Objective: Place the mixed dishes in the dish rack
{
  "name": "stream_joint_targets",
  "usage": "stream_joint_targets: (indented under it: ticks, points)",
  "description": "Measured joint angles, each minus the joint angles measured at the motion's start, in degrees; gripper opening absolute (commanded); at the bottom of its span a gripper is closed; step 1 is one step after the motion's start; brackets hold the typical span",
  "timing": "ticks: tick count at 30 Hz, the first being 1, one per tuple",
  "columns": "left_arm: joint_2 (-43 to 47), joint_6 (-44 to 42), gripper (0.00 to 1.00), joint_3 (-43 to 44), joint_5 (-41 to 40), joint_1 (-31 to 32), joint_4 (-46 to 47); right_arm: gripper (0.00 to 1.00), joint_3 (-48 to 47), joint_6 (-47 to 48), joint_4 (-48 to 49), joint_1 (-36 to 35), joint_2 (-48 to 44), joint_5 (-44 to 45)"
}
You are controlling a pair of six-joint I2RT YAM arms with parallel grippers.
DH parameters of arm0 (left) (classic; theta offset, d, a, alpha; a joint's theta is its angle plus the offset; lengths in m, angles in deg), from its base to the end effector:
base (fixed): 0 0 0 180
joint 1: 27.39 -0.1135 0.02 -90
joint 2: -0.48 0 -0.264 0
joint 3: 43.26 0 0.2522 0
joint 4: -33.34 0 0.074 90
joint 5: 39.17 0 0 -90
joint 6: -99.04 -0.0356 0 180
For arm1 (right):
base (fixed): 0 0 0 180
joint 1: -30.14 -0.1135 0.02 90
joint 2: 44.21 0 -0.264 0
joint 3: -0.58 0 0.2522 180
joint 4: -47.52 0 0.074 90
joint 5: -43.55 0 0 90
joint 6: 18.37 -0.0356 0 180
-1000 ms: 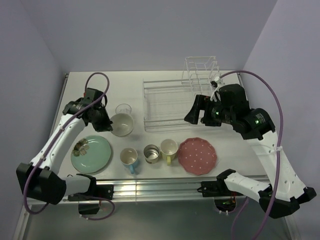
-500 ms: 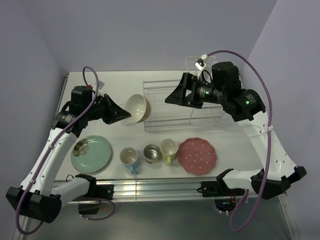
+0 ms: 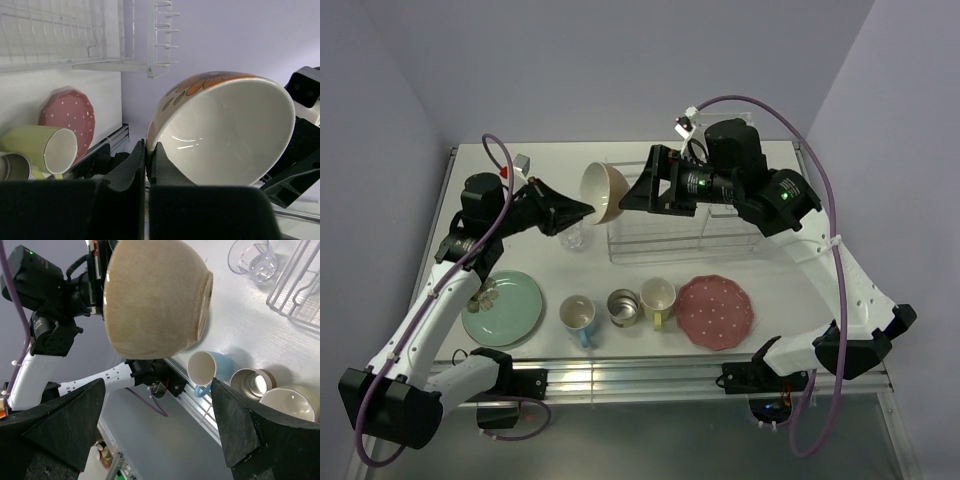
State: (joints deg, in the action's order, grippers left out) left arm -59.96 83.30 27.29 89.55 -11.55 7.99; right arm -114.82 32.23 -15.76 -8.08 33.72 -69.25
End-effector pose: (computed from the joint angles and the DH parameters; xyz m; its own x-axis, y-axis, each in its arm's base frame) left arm 0.2212 -0.0859 0.3607 -0.8324 -0.5444 -0.1035 -0.0281 0.2280 -0.9733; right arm 0.1966 0.1724 0.4786 -0.8003 0.1146 -0.5886 -0.4354 0.5638 0.7018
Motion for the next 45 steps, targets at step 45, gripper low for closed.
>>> stream_joint_targets:
  ticks: [45]
  points:
    - [-3.61,1.36,0.0,-0.87,2.56,-0.11,4.83,0.86,-0.63,-1.88,8.94,-2.12,7.1,5.88]
